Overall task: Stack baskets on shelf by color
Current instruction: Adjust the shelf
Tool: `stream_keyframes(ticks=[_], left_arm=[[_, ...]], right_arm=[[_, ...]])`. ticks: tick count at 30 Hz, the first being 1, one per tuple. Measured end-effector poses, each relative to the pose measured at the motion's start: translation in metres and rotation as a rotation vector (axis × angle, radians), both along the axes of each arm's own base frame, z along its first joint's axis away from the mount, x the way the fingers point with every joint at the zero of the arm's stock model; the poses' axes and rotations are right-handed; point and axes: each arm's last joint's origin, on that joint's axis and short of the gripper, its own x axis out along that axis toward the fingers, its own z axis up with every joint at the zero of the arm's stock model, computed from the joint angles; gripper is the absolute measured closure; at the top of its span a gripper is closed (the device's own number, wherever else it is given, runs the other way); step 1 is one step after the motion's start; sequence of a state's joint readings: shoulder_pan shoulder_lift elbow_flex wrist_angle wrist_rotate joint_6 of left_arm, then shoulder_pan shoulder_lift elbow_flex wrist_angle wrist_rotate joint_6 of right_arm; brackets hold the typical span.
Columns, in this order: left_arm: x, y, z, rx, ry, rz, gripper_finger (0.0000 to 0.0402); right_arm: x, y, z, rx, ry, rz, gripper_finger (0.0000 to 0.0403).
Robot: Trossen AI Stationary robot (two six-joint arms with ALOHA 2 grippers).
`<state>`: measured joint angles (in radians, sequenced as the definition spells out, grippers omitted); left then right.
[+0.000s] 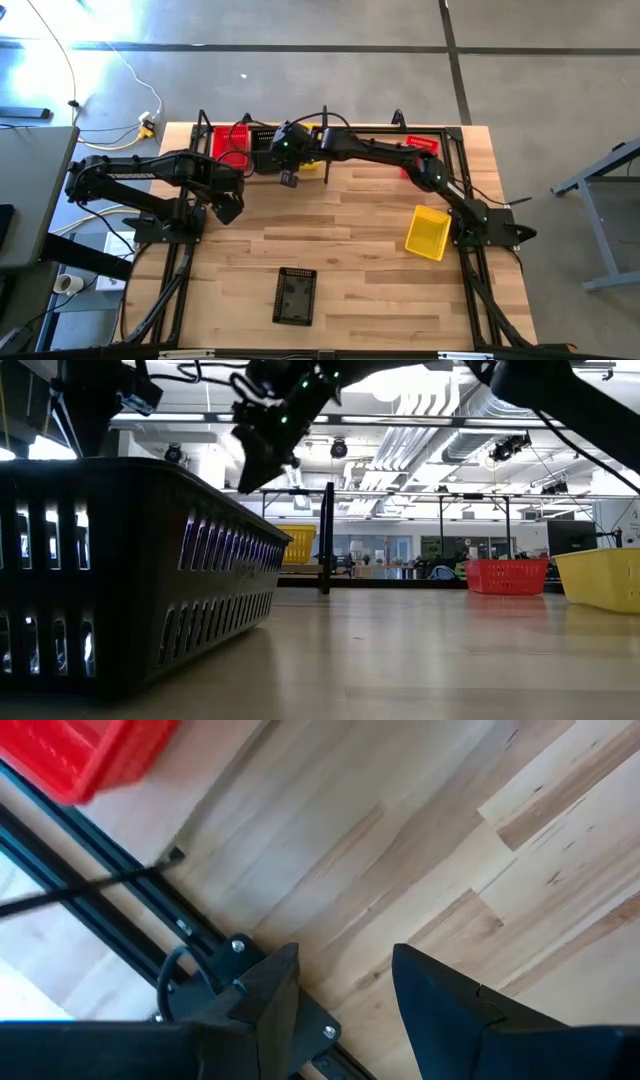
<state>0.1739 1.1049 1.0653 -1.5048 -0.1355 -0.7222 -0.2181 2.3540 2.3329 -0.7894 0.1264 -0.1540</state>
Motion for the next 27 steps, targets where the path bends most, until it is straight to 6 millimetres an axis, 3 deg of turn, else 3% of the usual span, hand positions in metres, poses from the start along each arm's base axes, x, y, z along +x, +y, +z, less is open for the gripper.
stream_keyframes(ticks=[9,19,27], left_arm=[[0.012,-0.006,0.001,0.053,-0.099,-0.072,0.0249],[0.030,-0.023,0.005,0.094,-0.279,-0.173,0.0249],[0.045,-0.035,0.011,0.159,-0.427,-0.299,0.0249]], right_arm=[[-0.029,0.015,0.025,0.097,0.106,-0.079,0.0324],[-0.060,0.017,0.025,0.065,0.336,-0.325,0.0324],[-0.069,0.017,0.023,0.094,0.392,-0.451,0.0324]])
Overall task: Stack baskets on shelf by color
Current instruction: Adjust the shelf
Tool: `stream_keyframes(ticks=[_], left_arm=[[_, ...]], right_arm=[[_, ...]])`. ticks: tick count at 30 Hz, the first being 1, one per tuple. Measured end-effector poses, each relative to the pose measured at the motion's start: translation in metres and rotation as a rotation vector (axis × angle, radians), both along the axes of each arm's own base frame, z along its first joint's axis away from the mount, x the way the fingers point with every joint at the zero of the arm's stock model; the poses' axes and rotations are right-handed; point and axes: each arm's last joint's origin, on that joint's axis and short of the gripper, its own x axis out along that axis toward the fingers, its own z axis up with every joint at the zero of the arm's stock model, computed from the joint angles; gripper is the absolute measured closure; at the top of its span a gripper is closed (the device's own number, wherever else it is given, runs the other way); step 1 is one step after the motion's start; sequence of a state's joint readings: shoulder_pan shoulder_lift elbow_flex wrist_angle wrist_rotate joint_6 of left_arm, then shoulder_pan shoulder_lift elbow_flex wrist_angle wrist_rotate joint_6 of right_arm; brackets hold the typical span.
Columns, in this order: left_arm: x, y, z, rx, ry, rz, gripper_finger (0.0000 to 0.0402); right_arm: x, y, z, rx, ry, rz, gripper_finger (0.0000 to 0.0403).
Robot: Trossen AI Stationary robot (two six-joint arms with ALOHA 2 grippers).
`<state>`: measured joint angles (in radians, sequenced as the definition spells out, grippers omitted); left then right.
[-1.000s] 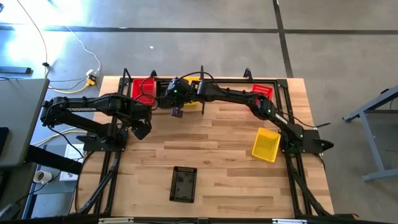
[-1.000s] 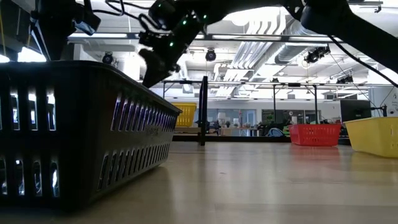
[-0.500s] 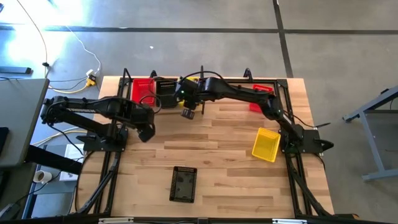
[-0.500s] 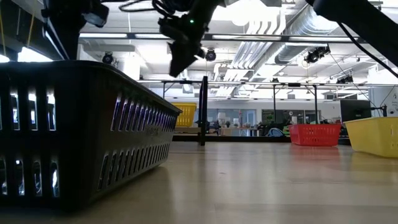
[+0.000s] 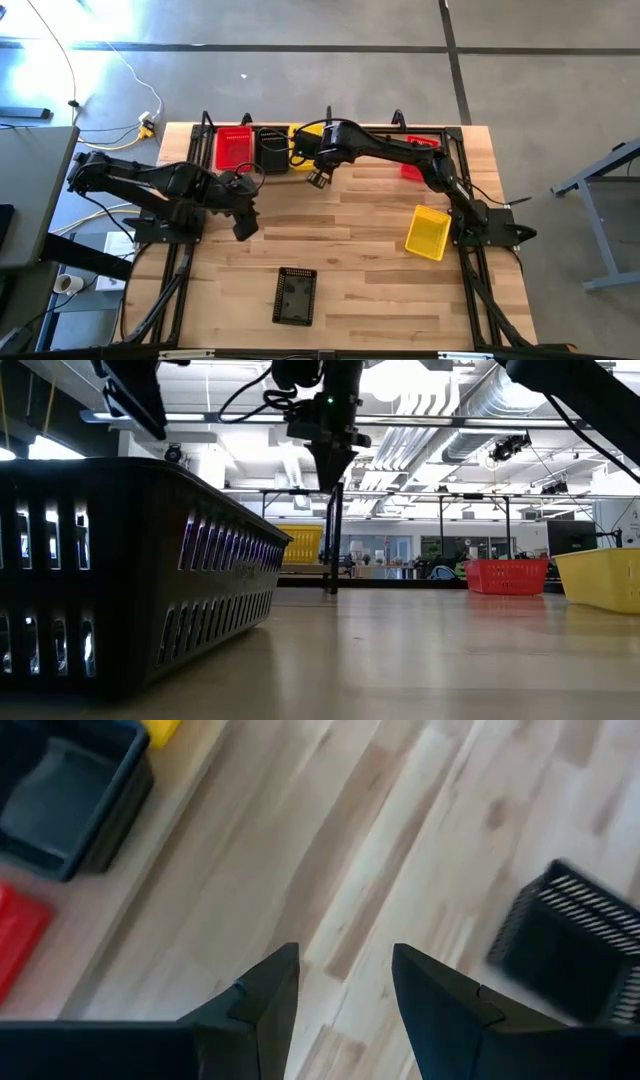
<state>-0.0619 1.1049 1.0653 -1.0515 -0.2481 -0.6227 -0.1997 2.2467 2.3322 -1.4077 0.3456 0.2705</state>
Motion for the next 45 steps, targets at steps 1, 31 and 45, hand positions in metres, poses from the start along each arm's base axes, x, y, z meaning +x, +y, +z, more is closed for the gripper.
stream_keyframes(ticks=[1,31,45], left_arm=[[0.001,-0.001,0.001,0.003,-0.013,-0.008,0.0249],[-0.005,0.004,-0.001,0.145,0.057,0.017,0.0249],[-0.005,0.005,-0.001,0.160,0.057,0.024,0.0249]], right_arm=[[-0.002,0.001,0.000,0.000,0.016,-0.015,0.0324],[-0.069,-0.073,0.046,0.094,-0.091,-0.446,0.0324],[-0.063,-0.072,0.003,0.331,-0.020,-0.427,0.0324]])
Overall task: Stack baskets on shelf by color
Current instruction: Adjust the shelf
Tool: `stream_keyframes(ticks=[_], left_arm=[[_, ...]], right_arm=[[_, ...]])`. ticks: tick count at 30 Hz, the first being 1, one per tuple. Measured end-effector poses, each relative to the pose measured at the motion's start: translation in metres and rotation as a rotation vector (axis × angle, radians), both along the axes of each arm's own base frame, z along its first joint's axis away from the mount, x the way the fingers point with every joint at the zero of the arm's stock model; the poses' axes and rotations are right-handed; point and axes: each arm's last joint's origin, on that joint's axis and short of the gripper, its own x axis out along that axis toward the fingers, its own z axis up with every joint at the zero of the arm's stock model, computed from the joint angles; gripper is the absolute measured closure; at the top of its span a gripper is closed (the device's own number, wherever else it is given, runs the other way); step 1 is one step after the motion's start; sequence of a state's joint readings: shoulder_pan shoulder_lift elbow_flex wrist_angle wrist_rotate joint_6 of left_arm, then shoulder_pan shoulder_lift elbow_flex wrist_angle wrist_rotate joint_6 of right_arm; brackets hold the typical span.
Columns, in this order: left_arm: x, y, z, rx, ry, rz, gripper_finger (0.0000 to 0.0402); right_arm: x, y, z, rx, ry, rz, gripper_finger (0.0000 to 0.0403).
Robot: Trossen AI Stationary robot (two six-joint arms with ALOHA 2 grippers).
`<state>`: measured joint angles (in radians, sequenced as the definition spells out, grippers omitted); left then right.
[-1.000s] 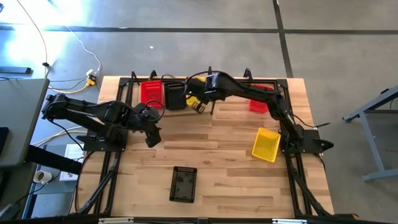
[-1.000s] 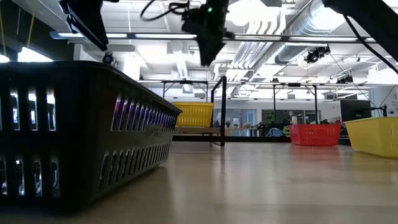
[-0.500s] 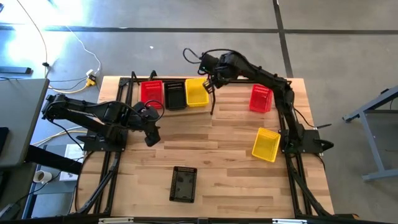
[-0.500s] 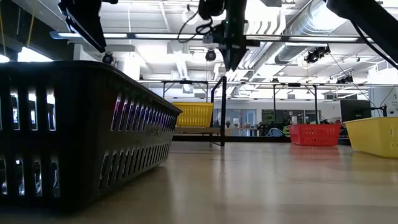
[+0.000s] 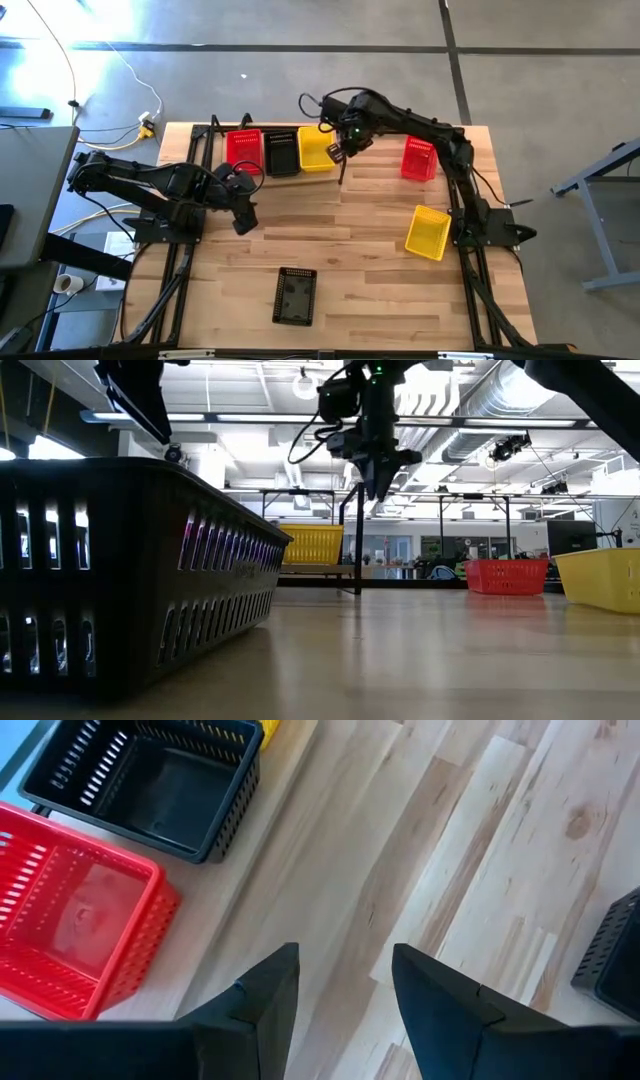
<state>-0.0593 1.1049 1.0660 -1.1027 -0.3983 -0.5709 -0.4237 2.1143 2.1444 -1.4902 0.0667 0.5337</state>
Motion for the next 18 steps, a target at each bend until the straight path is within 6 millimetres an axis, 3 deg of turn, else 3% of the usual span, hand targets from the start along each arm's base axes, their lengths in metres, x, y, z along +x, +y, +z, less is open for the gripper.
stream_keyframes(ticks=[18], left_arm=[[0.000,0.000,0.000,0.016,0.009,-0.019,0.0249]], right_arm=[[0.021,0.009,0.003,0.002,-0.176,0.061,0.0324]])
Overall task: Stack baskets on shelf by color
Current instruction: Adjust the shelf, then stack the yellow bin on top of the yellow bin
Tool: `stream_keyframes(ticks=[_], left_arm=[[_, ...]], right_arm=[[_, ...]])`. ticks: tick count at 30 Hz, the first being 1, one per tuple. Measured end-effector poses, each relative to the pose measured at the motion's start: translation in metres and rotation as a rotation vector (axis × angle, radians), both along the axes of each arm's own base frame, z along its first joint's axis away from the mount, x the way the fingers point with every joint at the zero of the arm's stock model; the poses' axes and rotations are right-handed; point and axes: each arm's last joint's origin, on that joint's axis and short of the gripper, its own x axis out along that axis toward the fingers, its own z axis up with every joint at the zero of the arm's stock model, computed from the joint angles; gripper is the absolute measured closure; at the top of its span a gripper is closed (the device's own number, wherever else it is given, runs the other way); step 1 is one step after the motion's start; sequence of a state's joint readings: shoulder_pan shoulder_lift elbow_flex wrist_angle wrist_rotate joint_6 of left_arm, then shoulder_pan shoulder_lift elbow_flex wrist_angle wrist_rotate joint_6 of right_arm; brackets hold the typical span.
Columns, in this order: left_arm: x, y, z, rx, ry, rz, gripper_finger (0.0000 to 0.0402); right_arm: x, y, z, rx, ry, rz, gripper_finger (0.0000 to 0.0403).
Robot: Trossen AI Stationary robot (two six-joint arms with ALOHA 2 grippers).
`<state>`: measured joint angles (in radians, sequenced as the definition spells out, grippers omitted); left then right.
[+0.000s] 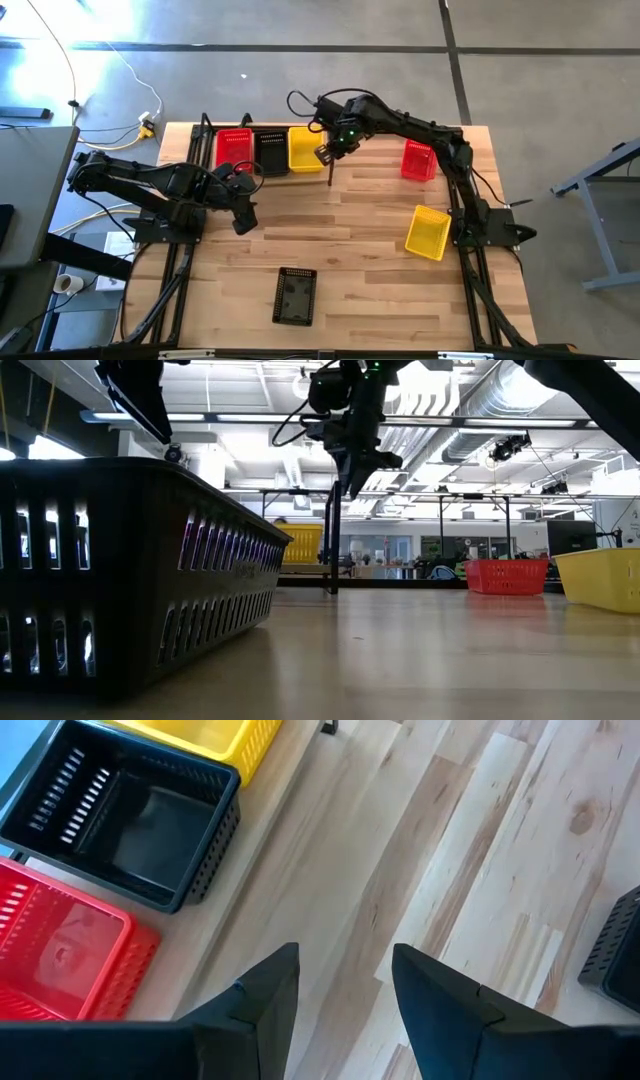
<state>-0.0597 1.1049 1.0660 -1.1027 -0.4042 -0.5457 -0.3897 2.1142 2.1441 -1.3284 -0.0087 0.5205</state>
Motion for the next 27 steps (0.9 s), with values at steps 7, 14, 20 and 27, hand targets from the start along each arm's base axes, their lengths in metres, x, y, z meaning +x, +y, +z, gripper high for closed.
stream_keyframes(ticks=[7,14,20,27], left_arm=[[0.000,0.000,0.000,0.000,0.000,0.001,0.0249],[0.000,0.000,0.000,-0.002,-0.003,0.008,0.0249],[0.000,0.000,0.000,-0.028,-0.020,0.050,0.0249],[0.000,0.000,0.000,-0.040,-0.026,0.065,0.0249]], right_arm=[[-0.015,0.008,0.010,-0.065,0.113,-0.043,0.0324],[-0.036,0.031,0.039,-0.231,0.196,-0.080,0.0324],[-0.043,0.059,0.043,-0.340,0.238,-0.029,0.0324],[-0.076,0.082,0.027,-0.358,0.322,-0.053,0.0324]])
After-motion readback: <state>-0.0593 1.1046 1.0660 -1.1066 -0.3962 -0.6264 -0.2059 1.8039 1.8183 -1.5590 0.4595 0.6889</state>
